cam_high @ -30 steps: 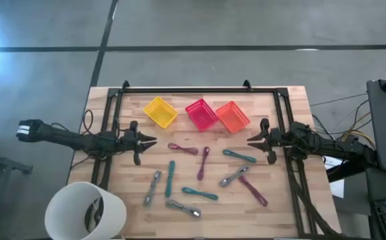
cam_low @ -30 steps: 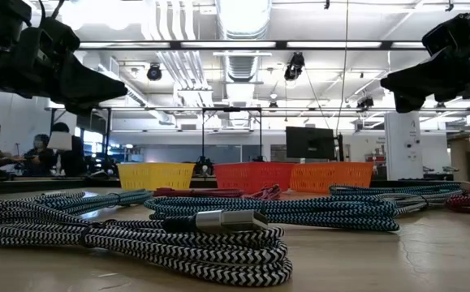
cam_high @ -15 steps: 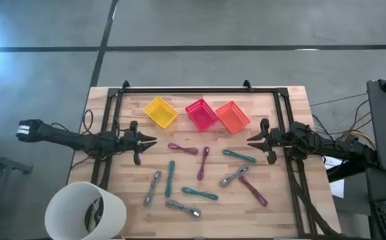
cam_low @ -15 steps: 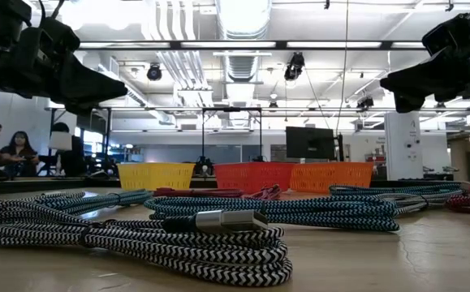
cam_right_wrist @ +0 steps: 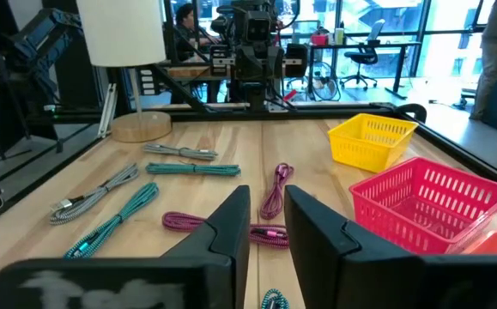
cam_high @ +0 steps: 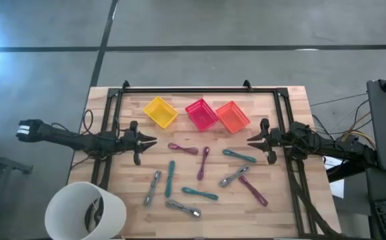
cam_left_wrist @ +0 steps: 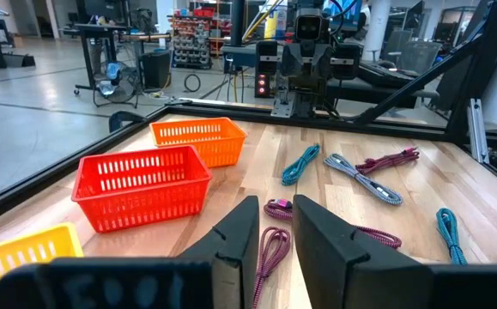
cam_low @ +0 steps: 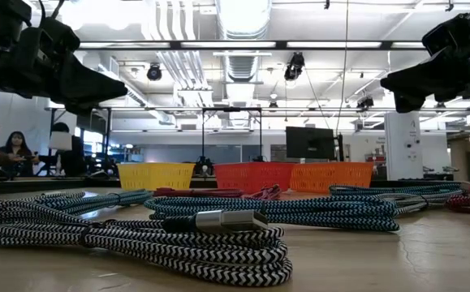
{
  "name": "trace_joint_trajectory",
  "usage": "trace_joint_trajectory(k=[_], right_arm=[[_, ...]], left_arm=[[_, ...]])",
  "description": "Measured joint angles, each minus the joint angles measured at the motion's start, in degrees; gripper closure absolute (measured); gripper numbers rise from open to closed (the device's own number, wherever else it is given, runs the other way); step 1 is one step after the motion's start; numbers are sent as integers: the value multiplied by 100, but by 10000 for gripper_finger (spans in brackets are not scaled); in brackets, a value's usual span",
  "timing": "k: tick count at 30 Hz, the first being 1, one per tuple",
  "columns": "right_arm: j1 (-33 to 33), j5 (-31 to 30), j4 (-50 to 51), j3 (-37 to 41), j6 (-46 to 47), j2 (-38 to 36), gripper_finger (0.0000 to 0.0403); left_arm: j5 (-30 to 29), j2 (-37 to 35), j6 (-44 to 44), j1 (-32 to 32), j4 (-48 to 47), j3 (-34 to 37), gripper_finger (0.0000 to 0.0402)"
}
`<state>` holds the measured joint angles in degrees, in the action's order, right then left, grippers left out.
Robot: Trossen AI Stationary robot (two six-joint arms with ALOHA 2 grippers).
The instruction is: Pick & Place USB Port
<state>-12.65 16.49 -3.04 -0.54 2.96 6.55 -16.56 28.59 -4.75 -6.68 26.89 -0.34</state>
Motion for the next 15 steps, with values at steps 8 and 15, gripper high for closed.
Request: trace_joint_trajectory(k=[8,15], right_arm=[[0,-2,2,0,0,1,325],[-2,-2,0,-2,0,0,317]], left_arm=[[0,1,-1,0,0,0,321],[0,1,0,0,0,0,321]])
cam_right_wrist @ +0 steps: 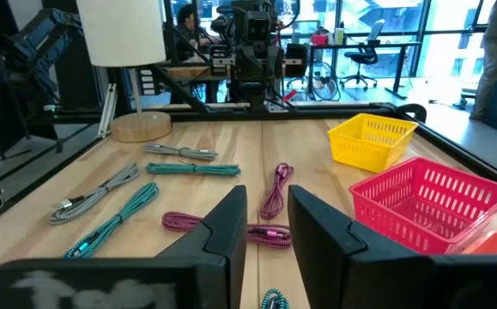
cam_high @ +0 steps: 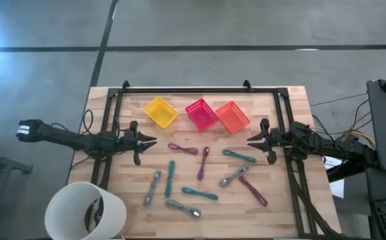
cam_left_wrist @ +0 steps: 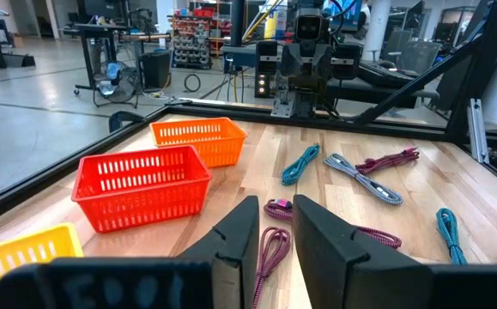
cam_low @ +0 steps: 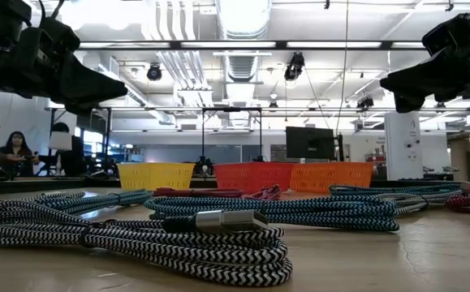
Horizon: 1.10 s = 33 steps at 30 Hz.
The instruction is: Pick & Place USB Port
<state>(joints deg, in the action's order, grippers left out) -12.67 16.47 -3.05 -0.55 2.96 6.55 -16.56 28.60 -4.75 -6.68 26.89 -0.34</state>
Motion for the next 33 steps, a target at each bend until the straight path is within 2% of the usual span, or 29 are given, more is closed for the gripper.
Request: trace_joint_trajectory(k=[15,33], right_arm=[[2,2,2,2,0,2,335],[2,2,2,2,0,2,318]], left_arm=[[0,-1,1,0,0,0,321],[0,-2,-1,-2,0,0,321]])
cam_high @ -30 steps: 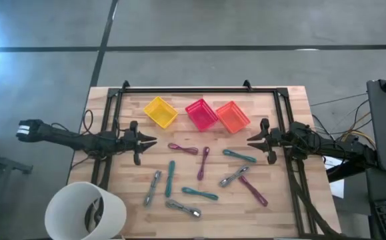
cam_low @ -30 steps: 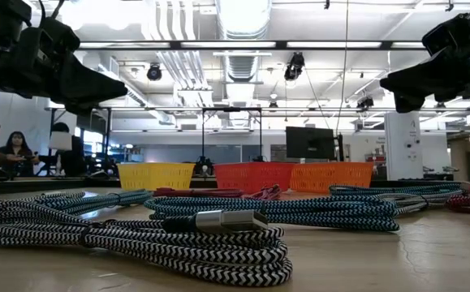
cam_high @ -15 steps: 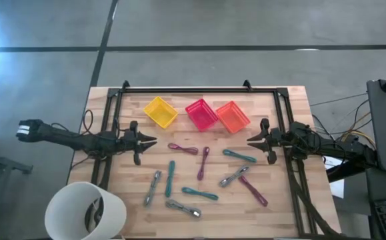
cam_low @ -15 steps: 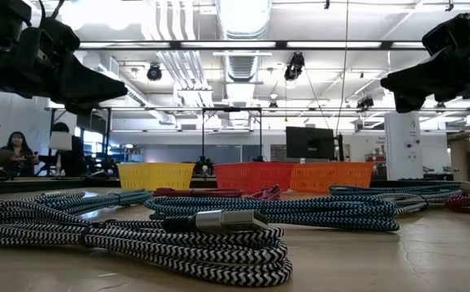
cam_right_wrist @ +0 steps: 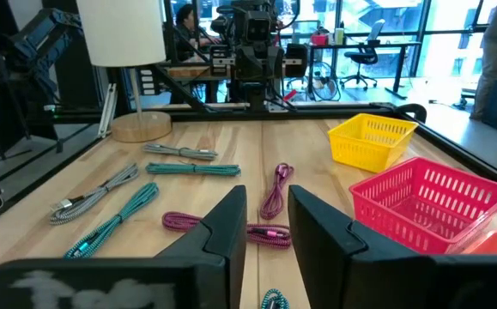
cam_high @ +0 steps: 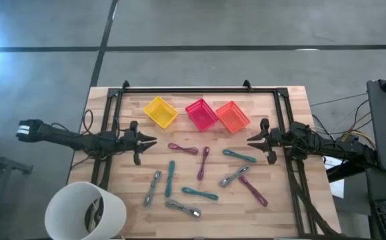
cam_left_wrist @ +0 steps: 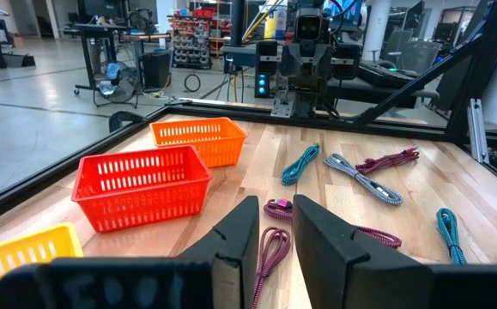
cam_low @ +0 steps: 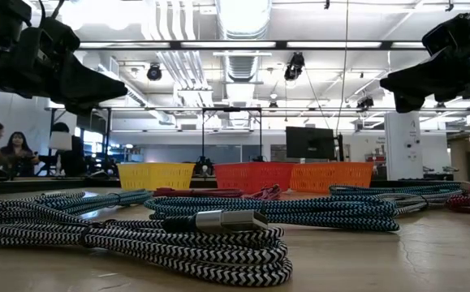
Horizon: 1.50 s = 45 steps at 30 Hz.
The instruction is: Pick & Place USB Port
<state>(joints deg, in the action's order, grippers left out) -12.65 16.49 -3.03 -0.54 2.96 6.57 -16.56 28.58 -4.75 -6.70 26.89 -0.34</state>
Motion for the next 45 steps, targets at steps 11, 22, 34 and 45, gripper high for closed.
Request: trace_joint_trajectory(k=[11,22,34,45], right_arm=[[0,-2,0,0,0,0,335],[-1,-2,-2,0,0,-1,321],[-2,0,0,0,0,0,323],[0,0,0,-2,0,-2,331]], left_arm=[[0,0,2,2,0,0,321],[0,2,0,2,0,0,321],[0,1,1,2,0,0,321],[0,2,2,2,0,0,321]])
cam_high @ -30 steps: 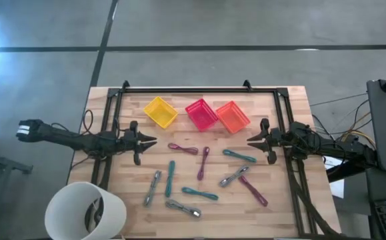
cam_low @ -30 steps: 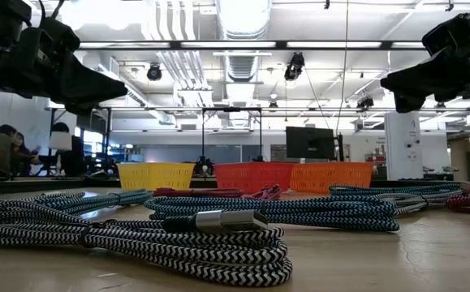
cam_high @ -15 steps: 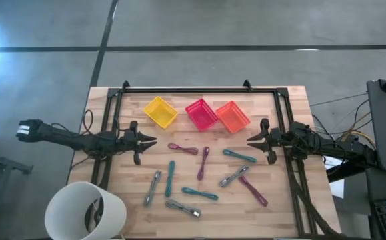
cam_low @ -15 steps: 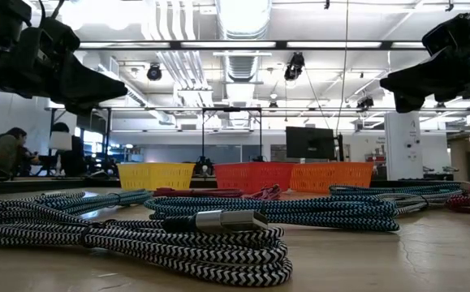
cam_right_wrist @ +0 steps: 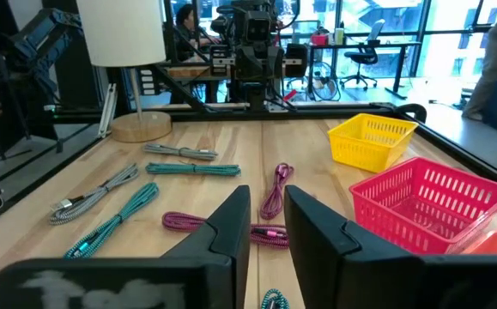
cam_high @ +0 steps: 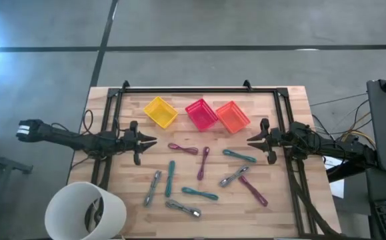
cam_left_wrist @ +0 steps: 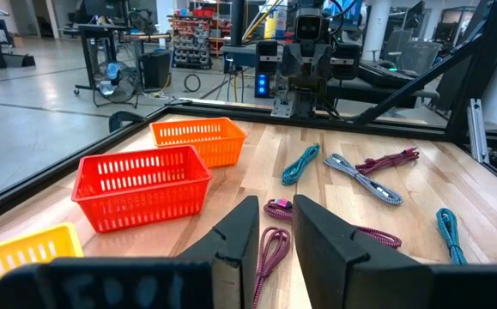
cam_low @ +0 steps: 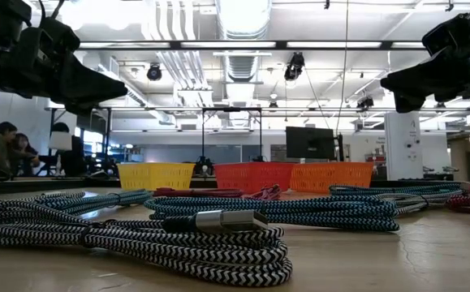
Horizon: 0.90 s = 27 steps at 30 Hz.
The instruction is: Pick & Place USB Port
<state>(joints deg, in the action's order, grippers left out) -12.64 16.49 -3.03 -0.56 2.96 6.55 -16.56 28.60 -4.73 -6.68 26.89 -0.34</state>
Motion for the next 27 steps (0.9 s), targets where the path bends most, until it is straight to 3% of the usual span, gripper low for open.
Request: trace_joint_trajectory(k=[13,27], right_arm=[[-2,-1,-1,1,0,2,317],[-2,0,0,0,0,2,335]], left_arm=[[0,0,0,-1,2,0,321],[16,0,-128,0,7,0,321]])
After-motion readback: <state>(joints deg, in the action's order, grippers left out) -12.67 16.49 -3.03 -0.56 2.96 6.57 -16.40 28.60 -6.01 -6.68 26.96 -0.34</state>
